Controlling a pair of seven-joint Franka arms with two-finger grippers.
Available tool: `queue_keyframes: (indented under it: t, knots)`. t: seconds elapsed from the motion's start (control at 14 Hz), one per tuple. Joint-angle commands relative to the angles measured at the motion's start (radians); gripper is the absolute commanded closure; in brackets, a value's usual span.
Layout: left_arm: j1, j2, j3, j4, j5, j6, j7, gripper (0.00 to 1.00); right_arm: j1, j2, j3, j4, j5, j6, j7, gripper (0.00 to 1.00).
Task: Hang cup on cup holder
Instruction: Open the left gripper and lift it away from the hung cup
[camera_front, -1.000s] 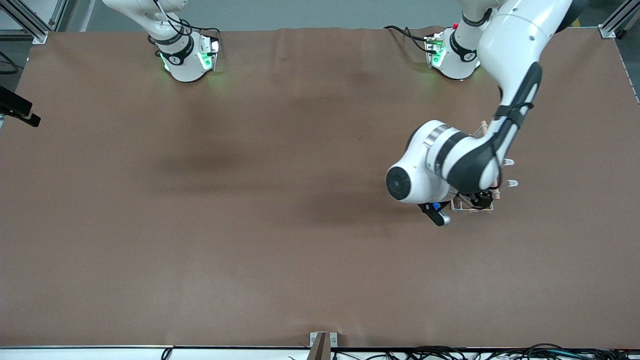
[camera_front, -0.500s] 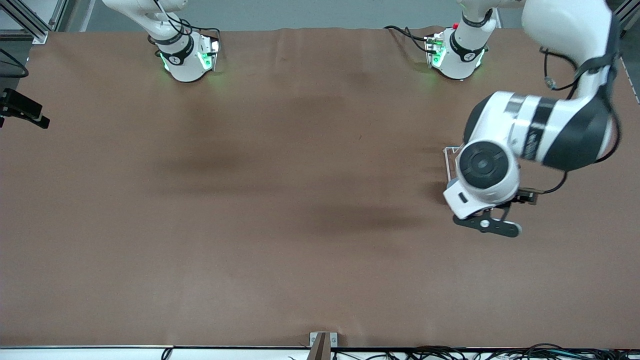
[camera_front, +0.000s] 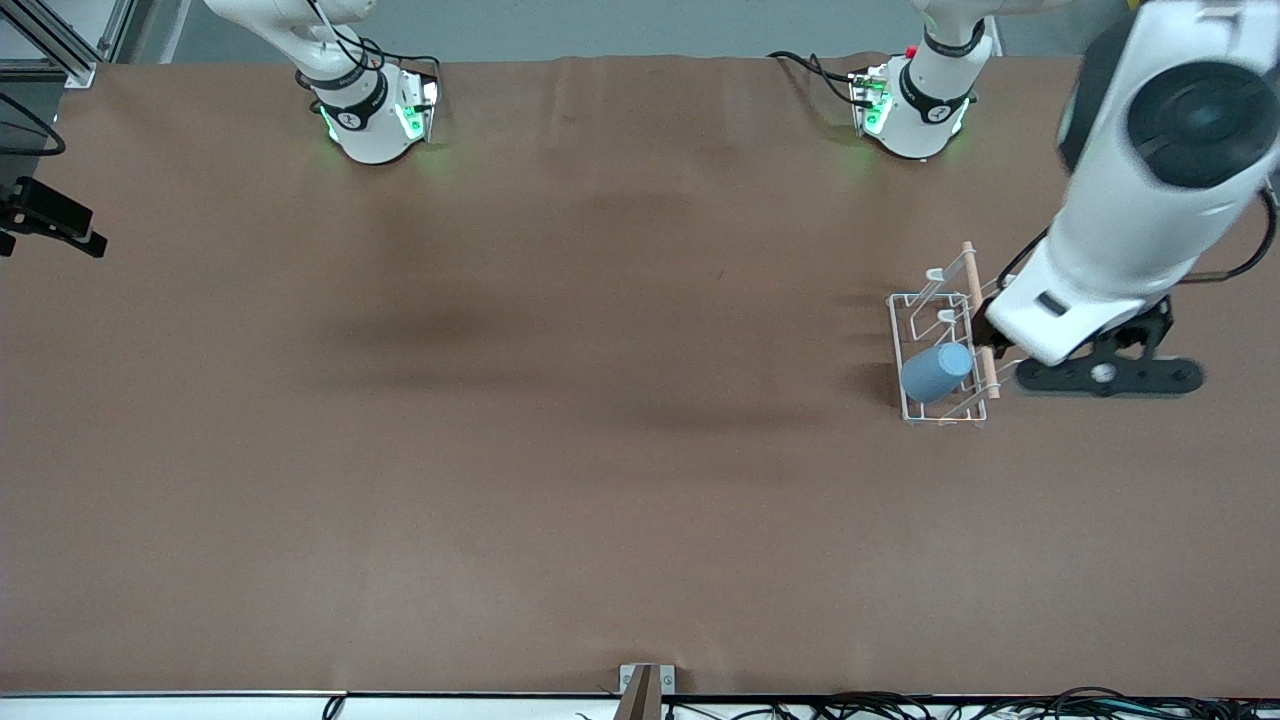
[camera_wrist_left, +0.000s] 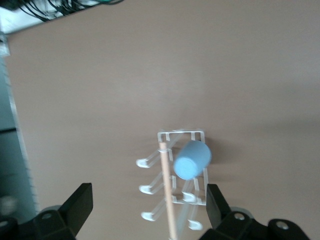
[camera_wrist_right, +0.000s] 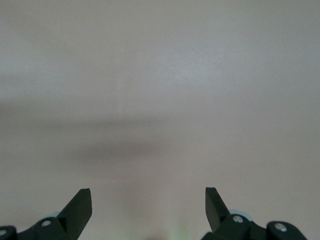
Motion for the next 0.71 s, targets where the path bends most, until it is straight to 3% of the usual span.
queue_keyframes:
  t: [0.0, 0.14, 0.29, 0.5, 0.64]
  knots:
    - [0.079, -0.084, -0.002, -0.031, -0.125, 0.018, -0.001, 0.00, -0.008, -0.015, 0.011, -0.019, -0.020, 0.010, 0.014, 0.00]
    - [0.081, -0.142, 0.019, -0.055, -0.181, 0.009, 0.002, 0.00, -0.006, -0.015, 0.011, -0.019, -0.020, 0.010, 0.014, 0.00]
    - [0.057, -0.211, 0.114, -0.116, -0.265, 0.009, 0.008, 0.00, -0.006, -0.013, 0.013, -0.019, -0.020, 0.012, 0.014, 0.00]
    - [-0.046, -0.303, 0.318, -0.207, -0.396, 0.009, 0.062, 0.00, -0.003, -0.015, 0.013, -0.019, -0.018, 0.010, 0.014, 0.00]
    - [-0.072, -0.351, 0.366, -0.257, -0.397, 0.011, 0.095, 0.00, -0.001, -0.013, 0.013, -0.019, -0.018, 0.010, 0.014, 0.00]
